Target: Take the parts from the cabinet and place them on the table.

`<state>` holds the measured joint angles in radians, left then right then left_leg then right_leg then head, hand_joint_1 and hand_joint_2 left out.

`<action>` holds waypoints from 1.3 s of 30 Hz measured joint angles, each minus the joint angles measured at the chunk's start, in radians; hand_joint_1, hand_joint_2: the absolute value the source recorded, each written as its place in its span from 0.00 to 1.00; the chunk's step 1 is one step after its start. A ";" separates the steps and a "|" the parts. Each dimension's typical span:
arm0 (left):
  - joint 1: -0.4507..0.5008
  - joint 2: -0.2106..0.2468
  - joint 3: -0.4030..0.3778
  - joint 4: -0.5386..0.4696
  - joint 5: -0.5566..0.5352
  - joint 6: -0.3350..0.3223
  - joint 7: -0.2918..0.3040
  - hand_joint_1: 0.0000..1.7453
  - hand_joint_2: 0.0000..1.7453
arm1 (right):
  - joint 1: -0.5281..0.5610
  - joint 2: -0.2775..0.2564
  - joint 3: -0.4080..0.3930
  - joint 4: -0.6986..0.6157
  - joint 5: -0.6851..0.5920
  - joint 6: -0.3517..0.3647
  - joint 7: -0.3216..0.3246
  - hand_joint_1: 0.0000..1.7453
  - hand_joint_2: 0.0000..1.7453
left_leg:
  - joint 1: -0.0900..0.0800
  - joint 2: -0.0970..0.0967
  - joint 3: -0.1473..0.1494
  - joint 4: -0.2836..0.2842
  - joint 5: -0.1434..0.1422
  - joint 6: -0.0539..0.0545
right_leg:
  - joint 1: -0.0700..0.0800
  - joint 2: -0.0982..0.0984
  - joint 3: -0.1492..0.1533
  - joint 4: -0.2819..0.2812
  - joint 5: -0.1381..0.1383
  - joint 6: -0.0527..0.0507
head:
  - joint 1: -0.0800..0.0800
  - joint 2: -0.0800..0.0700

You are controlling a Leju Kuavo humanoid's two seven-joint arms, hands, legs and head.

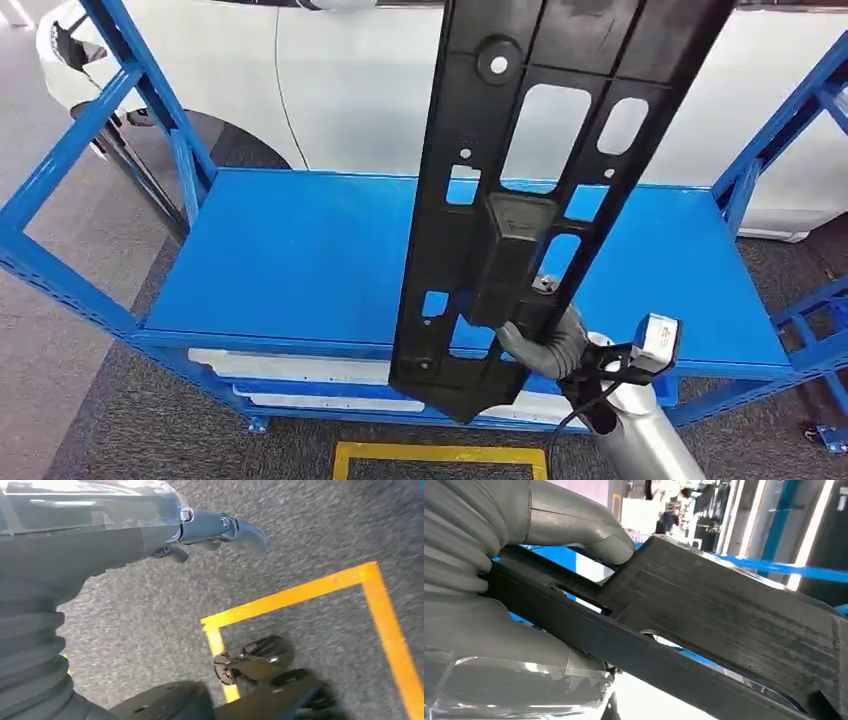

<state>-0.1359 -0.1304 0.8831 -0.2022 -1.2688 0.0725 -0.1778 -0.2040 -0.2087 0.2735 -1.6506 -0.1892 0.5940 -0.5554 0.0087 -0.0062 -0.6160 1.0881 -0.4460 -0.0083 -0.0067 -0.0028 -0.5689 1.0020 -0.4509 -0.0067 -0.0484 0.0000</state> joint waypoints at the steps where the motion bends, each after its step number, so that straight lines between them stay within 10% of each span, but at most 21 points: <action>1: -0.003 -0.002 0.000 0.000 -0.002 0.002 0.000 0.00 1.00 | 0.002 0.000 0.000 0.000 -0.001 0.000 0.002 1.00 1.00 | -0.001 -0.002 0.023 -0.054 0.002 0.008 | 0.001 0.000 -0.001 0.003 -0.003 0.004 | 0.000 0.000; 7: 0.016 -0.014 0.000 0.000 -0.005 -0.002 0.036 0.00 1.00 | 0.060 0.000 0.002 -0.029 0.008 -0.001 0.027 1.00 1.00 | -0.001 0.000 0.033 -0.079 0.009 0.041 | 0.000 0.003 -0.011 0.024 -0.022 0.035 | 0.000 0.000; 11: 0.037 -0.016 0.000 0.000 -0.020 -0.008 0.048 0.00 1.00 | 0.130 0.001 -0.007 -0.073 0.013 -0.009 0.032 1.00 1.00 | -0.001 0.000 0.030 -0.080 0.011 0.049 | -0.007 0.002 -0.135 0.296 -0.152 0.050 | 0.000 0.000; 13: 0.044 -0.016 0.000 0.000 -0.021 -0.008 0.053 0.00 1.00 | 0.157 0.001 -0.013 -0.085 0.027 -0.010 0.028 1.00 1.00 | -0.001 0.000 0.030 -0.079 0.011 0.049 | -0.009 0.002 -0.131 0.284 -0.120 0.052 | 0.000 0.000; 16: 0.039 -0.020 -0.003 0.000 -0.030 -0.010 0.058 0.00 1.00 | 0.167 0.001 -0.024 -0.098 0.039 -0.010 0.015 1.00 1.00 | -0.001 0.000 0.032 -0.074 0.008 0.044 | -0.009 0.000 -0.003 0.038 -0.006 0.042 | 0.000 0.000; 22: 0.031 -0.026 -0.003 0.000 -0.019 -0.010 0.052 0.00 1.00 | 0.166 0.000 -0.032 -0.111 0.043 0.000 0.016 1.00 1.00 | -0.007 0.002 0.031 -0.075 0.013 0.008 | -0.005 0.002 0.006 -0.006 0.000 0.006 | 0.000 0.000; 28: 0.032 -0.034 0.000 0.000 0.011 -0.004 0.047 0.00 1.00 | 0.129 0.000 -0.031 -0.106 0.044 0.026 0.045 1.00 1.00 | -0.003 0.001 -0.107 0.259 -0.166 -0.005 | 0.000 -0.005 -0.010 -0.006 0.012 -0.008 | 0.000 0.000; 32: 0.038 -0.038 0.015 0.000 0.021 0.005 0.042 0.00 1.00 | 0.087 0.000 -0.024 -0.088 0.042 0.040 0.055 1.00 1.00 | -0.004 0.001 0.041 0.002 -0.030 0.008 | 0.002 -0.004 -0.012 0.004 0.012 -0.005 | 0.000 0.000; 33: 0.038 -0.038 0.016 0.000 0.022 0.007 0.041 0.00 1.00 | 0.073 0.000 -0.023 -0.084 0.039 0.043 0.056 1.00 1.00 | -0.007 0.000 0.068 -0.061 -0.033 0.015 | 0.007 -0.003 -0.015 0.008 0.012 0.000 | 0.000 0.000; 37: 0.043 -0.040 0.020 0.000 0.026 0.010 0.038 0.00 1.00 | 0.053 0.000 -0.020 -0.071 0.031 0.051 0.060 1.00 1.00 | -0.010 -0.003 0.060 -0.072 -0.023 0.034 | 0.007 -0.003 -0.024 0.008 0.022 0.023 | 0.000 0.000; 39: 0.043 -0.043 0.023 0.000 0.030 0.010 0.036 0.00 1.00 | 0.048 0.000 -0.019 -0.066 0.028 0.052 0.061 1.00 1.00 | -0.002 -0.001 0.061 -0.083 -0.009 0.048 | 0.003 -0.001 -0.040 0.045 -0.015 0.035 | 0.000 0.000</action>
<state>-0.0930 -0.1736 0.9064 -0.2022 -1.2390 0.0828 -0.1419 -0.1558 -0.2083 0.2541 -1.7162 -0.1610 0.6455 -0.4940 0.0069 -0.0073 -0.5545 1.0051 -0.4555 0.0395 -0.0037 -0.0036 -0.6085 1.0465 -0.4657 0.0282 -0.0484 0.0000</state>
